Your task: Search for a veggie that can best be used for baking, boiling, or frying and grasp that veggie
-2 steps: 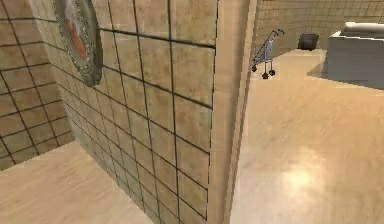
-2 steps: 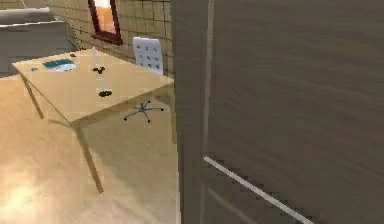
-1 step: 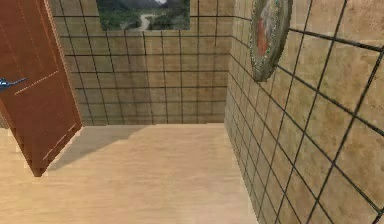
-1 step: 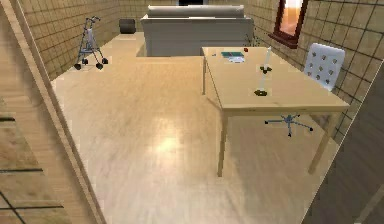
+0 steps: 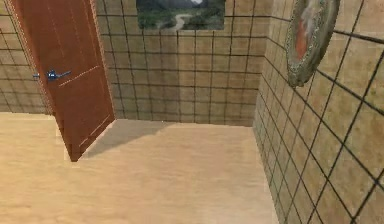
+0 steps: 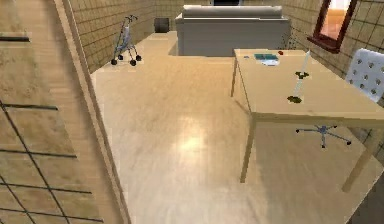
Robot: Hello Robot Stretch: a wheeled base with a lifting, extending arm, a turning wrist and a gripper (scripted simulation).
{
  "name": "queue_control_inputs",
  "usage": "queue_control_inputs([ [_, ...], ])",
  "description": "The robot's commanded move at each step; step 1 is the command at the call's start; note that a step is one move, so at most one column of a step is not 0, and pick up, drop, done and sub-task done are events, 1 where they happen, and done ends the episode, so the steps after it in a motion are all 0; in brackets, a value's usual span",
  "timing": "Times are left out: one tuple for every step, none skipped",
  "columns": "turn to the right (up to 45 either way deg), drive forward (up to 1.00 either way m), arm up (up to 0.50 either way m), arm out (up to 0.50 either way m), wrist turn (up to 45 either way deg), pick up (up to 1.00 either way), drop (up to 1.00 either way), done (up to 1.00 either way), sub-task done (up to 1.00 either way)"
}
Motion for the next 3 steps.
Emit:
queue_control_inputs([
  [0.0, 0.1, 0.0, 0.0, 0.0, 0.0, 0.0, 0.0, 0.0],
  [45.0, 0.0, 0.0, 0.0, 0.0, 0.0, 0.0, 0.0, 0.0],
  [45.0, 0.0, 0.0, 0.0, 0.0, 0.0, 0.0, 0.0, 0.0],
])
